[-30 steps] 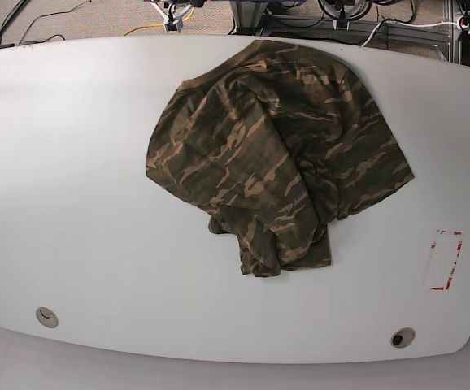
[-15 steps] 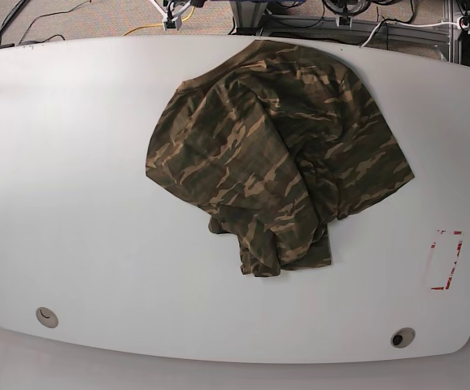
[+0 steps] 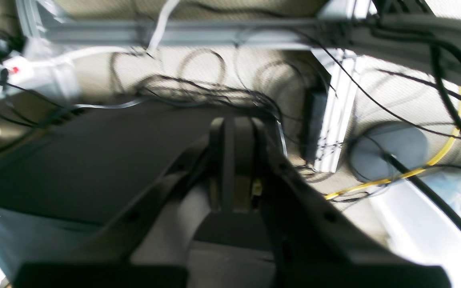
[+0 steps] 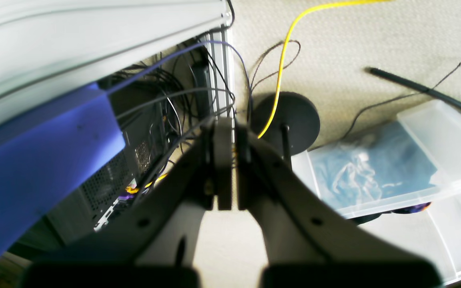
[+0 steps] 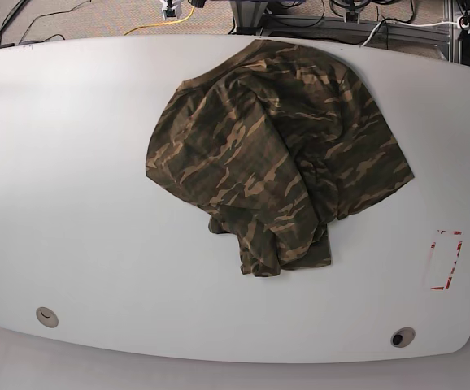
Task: Layout the t-shirt on the table in an organized manner, then fold the t-shirt properly
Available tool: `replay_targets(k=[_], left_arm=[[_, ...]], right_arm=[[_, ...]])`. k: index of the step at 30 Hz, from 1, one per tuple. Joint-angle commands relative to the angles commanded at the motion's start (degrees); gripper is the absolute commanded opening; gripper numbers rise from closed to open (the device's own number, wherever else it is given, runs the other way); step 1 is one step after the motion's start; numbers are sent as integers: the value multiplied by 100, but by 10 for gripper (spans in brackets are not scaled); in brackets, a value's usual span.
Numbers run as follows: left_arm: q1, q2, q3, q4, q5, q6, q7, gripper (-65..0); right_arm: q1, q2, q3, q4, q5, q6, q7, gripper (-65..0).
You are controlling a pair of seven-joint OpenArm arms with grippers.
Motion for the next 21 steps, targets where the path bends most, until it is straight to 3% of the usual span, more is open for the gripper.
replay_targets(k=[21], left_arm=[[1705, 141, 9, 2365, -18, -18, 0, -626]], right_arm=[[-1459, 475, 35, 1943, 26, -18, 0, -644]])
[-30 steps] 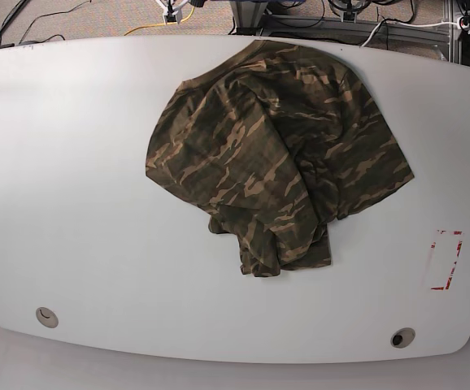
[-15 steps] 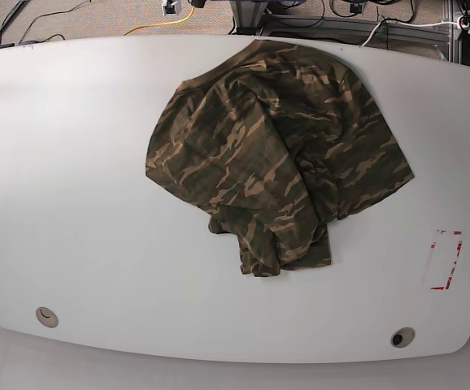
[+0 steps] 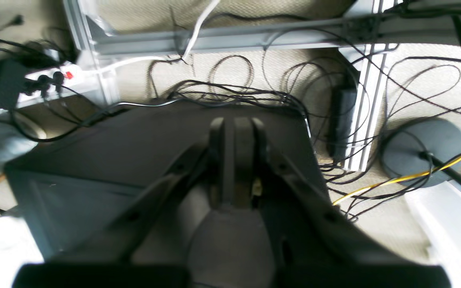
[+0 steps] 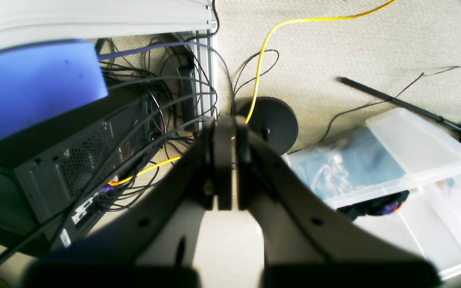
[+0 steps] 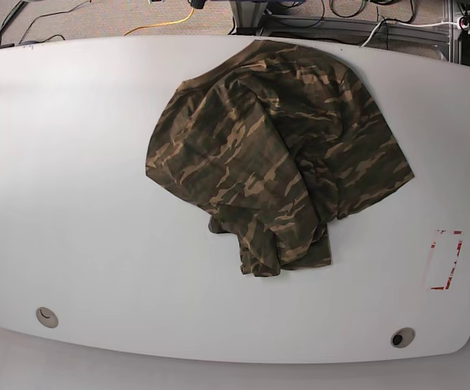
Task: Layout the t-shirt on the table in an organized manner, then fold the t-shirt properly
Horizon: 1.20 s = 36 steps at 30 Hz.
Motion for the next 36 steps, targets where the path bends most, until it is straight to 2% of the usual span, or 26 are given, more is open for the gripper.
replay_targets(k=[8, 13, 18, 27, 31, 36], left_arm=[[563, 114, 0, 835, 0, 0, 0, -626], [985, 158, 0, 1521, -9, 0, 0, -626], [1389, 193, 0, 2127, -26, 0, 0, -626], [2224, 167, 0, 3508, -914, 0, 9, -626], [2576, 158, 0, 4070, -1011, 0, 18, -626], [2971, 158, 0, 4730, -1011, 0, 18, -626]], right_arm=[[-598, 18, 97, 879, 0, 0, 0, -644], [-1002, 18, 378, 1653, -9, 35, -325, -644], [-1424, 18, 440, 2426, 0, 44, -413, -644], [-2171, 18, 440, 3833, -9, 18, -721, -644], [-2453, 18, 448, 4281, -9, 0, -721, -644], [-2813, -26, 721, 4800, -9, 0, -721, -644]])
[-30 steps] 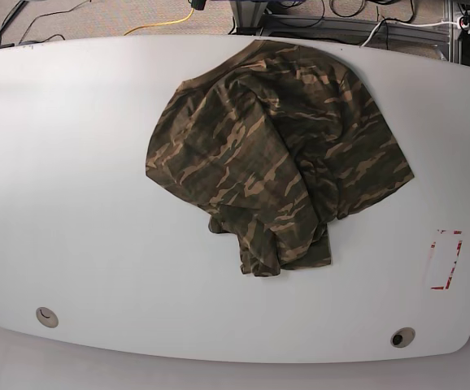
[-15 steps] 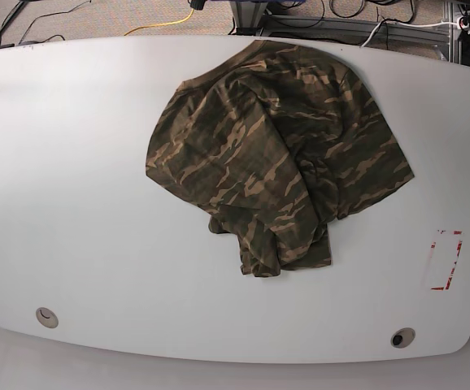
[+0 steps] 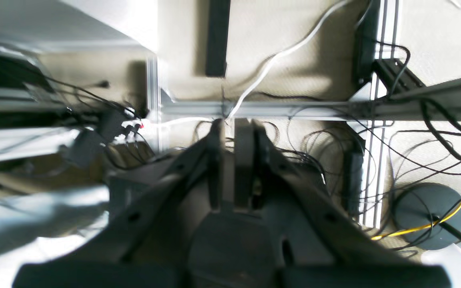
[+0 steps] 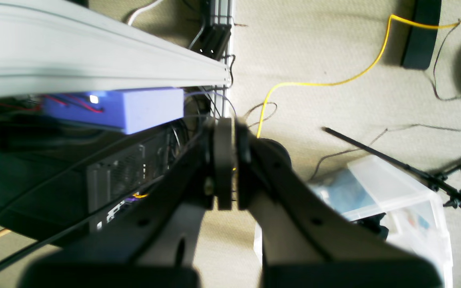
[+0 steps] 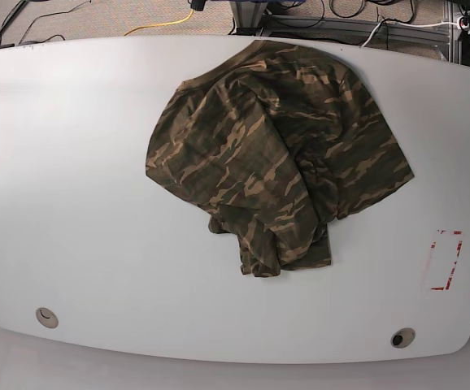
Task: Layout the t-shirt on the table in an organized manner, then fold the t-shirt properly
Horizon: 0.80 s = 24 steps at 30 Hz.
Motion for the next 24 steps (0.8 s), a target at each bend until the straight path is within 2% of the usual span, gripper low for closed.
replay_targets(k=[8, 20, 24], left_arm=[[413, 0, 0, 862, 0, 0, 0, -626], [440, 0, -18, 1468, 0, 0, 9, -626], [343, -176, -26, 1582, 0, 0, 9, -626]], right_arm=[[-360, 0, 237, 721, 9, 0, 0, -644], [-132, 0, 281, 905, 9, 9, 0, -644], [-9, 0, 281, 941, 18, 0, 0, -644]])
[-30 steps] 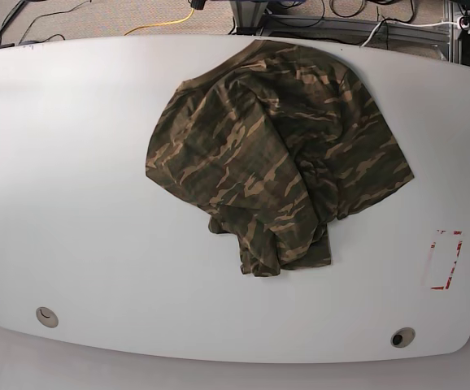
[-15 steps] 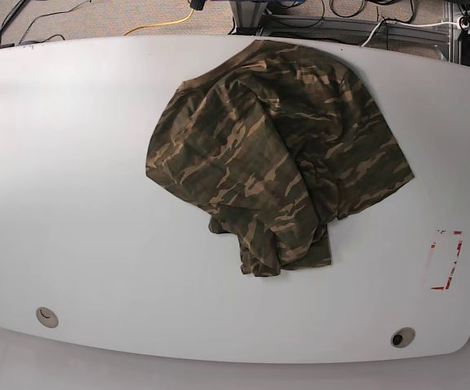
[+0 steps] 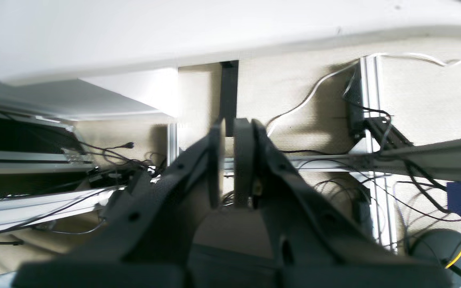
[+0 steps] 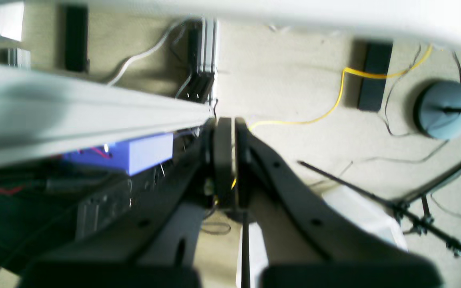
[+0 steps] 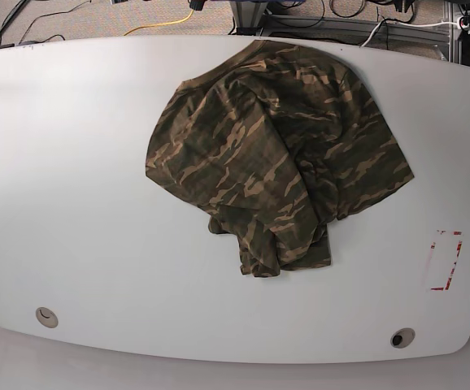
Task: Layout the t-shirt on the table in an organized manner, then fold the t-shirt properly
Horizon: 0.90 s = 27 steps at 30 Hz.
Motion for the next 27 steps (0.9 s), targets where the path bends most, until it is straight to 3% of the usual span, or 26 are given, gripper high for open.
replay_targets(k=[10, 27], left_arm=[[-334, -237, -18, 149, -9, 0, 0, -622], [-1600, -273, -413, 167, -9, 0, 9, -619]], right_arm=[[352, -9, 0, 123, 0, 0, 0, -644], [1371, -9, -167, 176, 0, 44, 0, -637]])
